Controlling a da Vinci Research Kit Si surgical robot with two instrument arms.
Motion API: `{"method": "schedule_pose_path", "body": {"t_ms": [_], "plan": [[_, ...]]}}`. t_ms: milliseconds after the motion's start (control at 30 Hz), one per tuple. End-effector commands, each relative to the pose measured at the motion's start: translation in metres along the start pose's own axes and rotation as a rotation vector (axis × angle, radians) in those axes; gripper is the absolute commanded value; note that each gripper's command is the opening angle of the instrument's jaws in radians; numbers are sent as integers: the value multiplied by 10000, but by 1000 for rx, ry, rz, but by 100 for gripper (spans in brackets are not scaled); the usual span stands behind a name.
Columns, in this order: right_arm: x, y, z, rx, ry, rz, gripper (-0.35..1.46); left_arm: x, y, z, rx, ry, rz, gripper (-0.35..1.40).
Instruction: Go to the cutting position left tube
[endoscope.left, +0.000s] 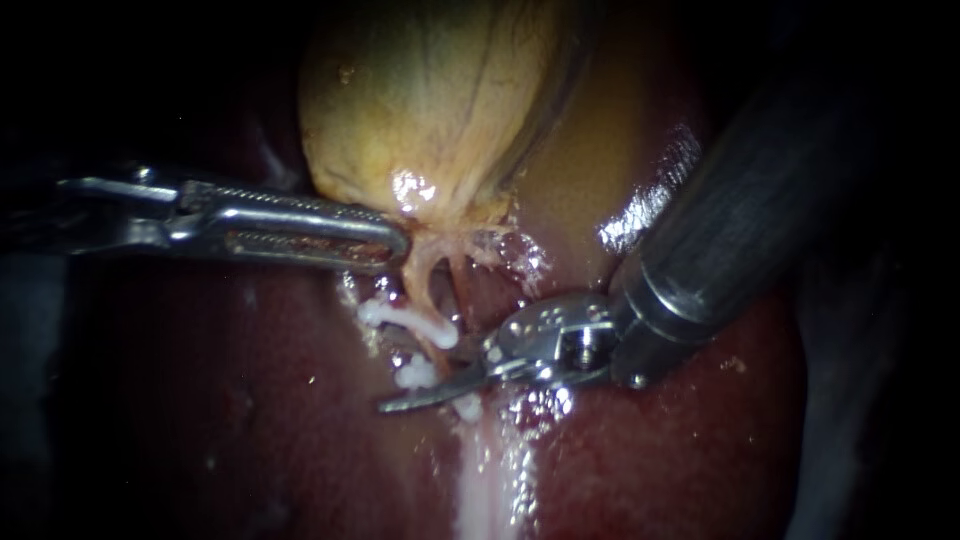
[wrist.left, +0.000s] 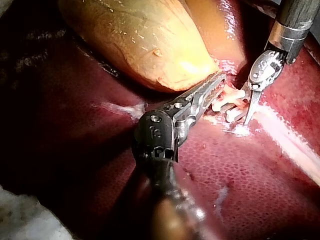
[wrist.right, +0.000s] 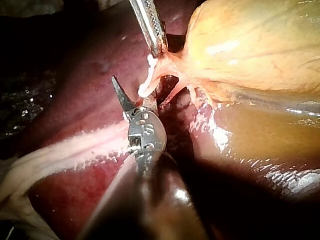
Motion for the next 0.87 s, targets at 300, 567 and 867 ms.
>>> {"method": "schedule_pose_path", "body": {"t_ms": [300, 567, 867], "plan": [[2, 3, 9, 18, 4, 0, 127, 0, -1, 2, 1, 0, 0, -35], [2, 5, 12, 17, 12, 0, 127, 0, -1, 3, 2, 0, 0, -35], [1, 5, 11, 18, 12, 0, 129, 0, -1, 2, 1, 0, 0, -35]]}}
